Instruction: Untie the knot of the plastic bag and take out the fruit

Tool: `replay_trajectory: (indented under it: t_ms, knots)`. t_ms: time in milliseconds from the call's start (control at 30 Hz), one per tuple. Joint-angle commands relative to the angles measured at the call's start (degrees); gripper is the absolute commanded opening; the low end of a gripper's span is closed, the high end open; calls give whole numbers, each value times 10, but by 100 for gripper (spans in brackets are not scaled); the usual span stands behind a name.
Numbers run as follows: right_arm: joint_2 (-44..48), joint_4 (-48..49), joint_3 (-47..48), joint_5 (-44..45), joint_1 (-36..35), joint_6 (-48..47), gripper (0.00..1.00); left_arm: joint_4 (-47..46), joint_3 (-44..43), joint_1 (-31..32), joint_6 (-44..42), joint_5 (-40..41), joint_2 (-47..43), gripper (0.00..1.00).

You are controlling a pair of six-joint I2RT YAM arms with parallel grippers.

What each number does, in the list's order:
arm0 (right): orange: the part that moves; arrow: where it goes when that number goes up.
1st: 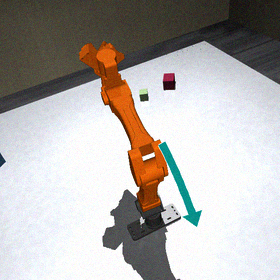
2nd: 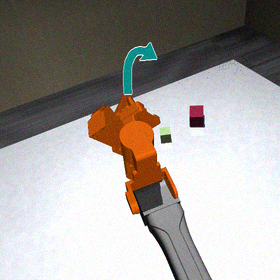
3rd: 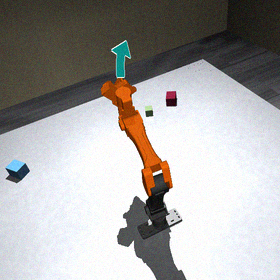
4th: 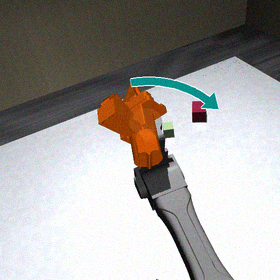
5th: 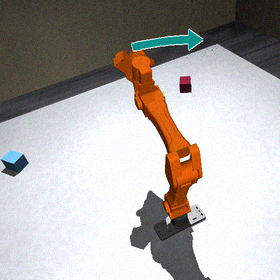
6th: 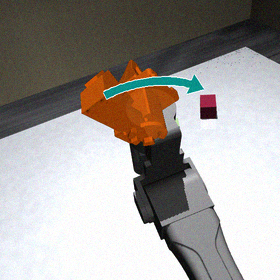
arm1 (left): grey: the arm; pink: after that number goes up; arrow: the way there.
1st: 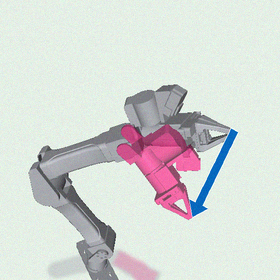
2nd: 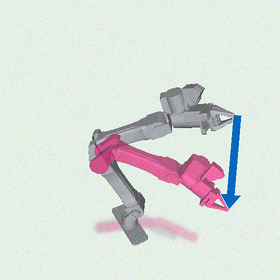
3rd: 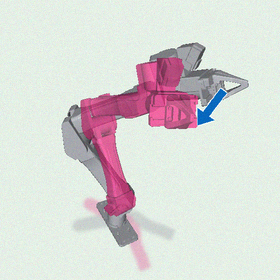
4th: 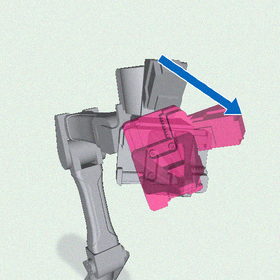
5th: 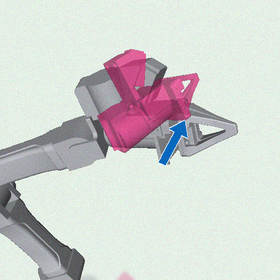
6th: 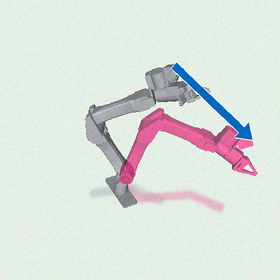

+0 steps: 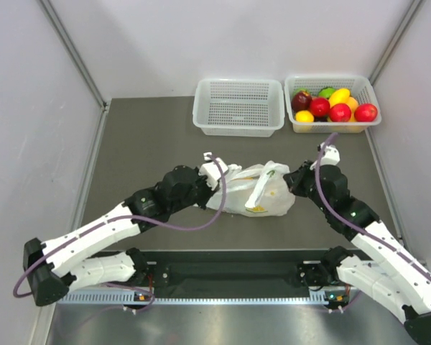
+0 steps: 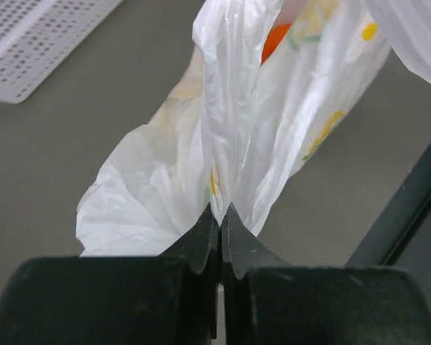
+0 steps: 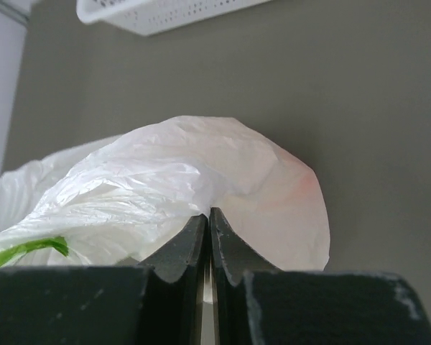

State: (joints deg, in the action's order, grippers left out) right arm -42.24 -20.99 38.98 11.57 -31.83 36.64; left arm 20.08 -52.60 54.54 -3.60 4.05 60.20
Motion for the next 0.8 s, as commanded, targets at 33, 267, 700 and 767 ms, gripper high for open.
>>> replay_trajectory:
  t_ms: [33,267,700,767]
  knots:
    - [39,2,-14,32,12,76,9,-120,75,0,60,90,-77,0]
    - [64,-47,29,-44,12,9,78,-168,119,0,106,77,-109,0]
    - [-50,-255,278,-101,-6,-185,100,-231,176,0,171,10,-146,0]
    - [-107,-275,317,-78,-32,-203,100,-239,185,0,189,9,-149,0]
